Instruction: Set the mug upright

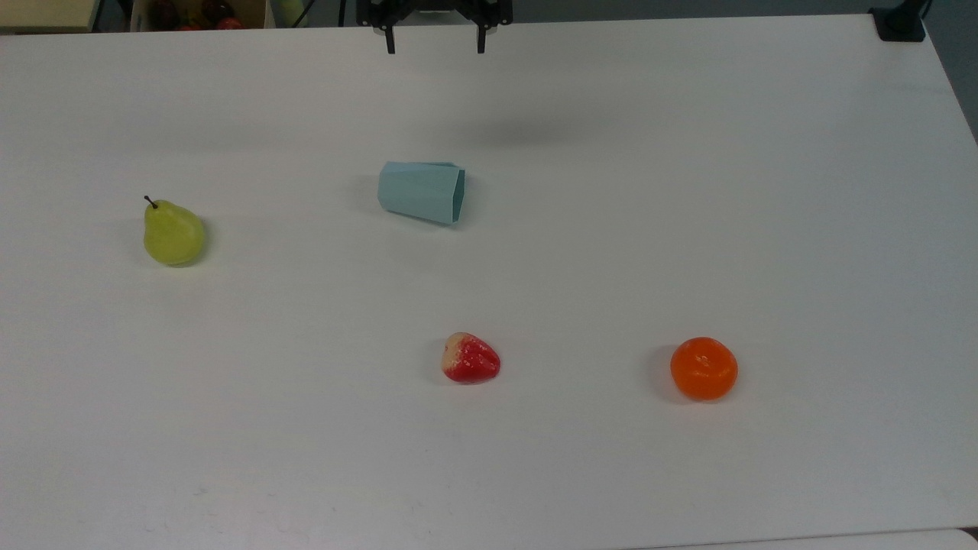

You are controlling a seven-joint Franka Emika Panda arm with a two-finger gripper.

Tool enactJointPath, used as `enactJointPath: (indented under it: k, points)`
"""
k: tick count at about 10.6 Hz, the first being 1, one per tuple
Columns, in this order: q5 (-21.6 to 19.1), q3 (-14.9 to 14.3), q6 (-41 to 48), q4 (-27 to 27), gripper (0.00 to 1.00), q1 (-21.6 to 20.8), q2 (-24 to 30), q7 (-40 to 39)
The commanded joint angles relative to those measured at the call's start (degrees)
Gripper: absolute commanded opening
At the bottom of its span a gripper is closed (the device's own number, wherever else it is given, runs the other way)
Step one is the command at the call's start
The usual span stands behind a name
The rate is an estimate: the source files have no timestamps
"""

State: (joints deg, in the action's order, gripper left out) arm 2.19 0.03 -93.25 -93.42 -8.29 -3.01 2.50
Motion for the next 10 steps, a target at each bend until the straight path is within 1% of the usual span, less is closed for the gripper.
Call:
enactJointPath:
  k: [1, 5, 6, 7, 8, 9, 10]
  points:
    - [-0.26, -0.47, 0.61, -1.33, 1.00, 0.20, 1.16, -1.62]
    - [-0.17, -0.47, 0.35, -1.33, 1.00, 0.12, 1.07, -1.28]
    - [0.96, -0.30, 0.35, -1.33, 1.00, -0.15, 0.72, -0.93]
    - [3.32, 0.32, 0.52, -1.33, 1.00, -0.50, 0.20, -0.14]
    - [6.65, 0.84, 0.44, -1.42, 1.00, -1.20, -1.02, 3.00]
    - [11.12, 1.72, 0.44, -1.33, 1.00, -2.86, -2.34, 6.60]
    - [14.91, 1.81, 0.61, -1.42, 1.00, -4.53, -4.36, 9.25]
